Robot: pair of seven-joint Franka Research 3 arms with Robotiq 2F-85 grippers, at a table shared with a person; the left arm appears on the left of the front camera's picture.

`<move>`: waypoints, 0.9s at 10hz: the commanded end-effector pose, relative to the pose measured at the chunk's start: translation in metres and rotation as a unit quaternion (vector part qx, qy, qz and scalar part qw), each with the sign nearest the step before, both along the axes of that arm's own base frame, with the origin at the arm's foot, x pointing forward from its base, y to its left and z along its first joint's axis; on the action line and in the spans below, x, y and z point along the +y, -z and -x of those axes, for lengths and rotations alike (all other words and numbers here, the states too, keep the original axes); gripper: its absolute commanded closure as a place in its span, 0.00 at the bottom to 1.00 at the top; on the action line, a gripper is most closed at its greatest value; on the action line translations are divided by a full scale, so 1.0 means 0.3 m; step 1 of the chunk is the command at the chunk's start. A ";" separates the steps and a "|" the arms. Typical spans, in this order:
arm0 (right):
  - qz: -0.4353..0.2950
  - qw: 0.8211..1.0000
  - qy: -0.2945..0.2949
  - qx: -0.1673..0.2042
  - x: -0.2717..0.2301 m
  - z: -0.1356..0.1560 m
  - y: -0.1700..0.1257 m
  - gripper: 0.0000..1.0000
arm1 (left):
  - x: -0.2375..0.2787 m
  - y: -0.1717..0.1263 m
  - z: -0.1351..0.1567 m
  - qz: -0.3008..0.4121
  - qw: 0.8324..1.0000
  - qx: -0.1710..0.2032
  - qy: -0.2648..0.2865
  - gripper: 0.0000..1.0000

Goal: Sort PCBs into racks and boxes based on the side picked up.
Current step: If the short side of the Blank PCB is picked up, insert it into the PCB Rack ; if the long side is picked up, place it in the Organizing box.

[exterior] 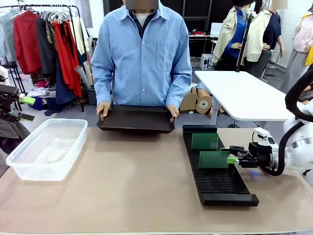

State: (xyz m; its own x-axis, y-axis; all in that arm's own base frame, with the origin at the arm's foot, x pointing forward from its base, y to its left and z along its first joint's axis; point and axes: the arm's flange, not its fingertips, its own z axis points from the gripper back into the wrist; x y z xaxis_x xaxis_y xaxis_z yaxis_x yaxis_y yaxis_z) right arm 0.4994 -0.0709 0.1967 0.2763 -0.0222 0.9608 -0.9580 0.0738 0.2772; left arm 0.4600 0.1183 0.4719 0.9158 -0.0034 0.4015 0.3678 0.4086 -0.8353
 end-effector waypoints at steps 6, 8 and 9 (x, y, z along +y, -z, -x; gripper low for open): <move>0.000 1.000 0.001 -0.006 0.000 0.005 -0.001 0.00 | -0.002 -0.003 0.005 -0.003 1.000 -0.001 0.000 0.00; 0.000 1.000 0.000 0.000 0.000 0.000 0.000 0.00 | -0.002 -0.003 0.005 -0.003 1.000 -0.001 0.000 0.00; -0.012 1.000 0.000 -0.004 0.011 -0.012 -0.073 0.00 | -0.002 -0.003 0.005 -0.003 1.000 -0.001 0.000 0.00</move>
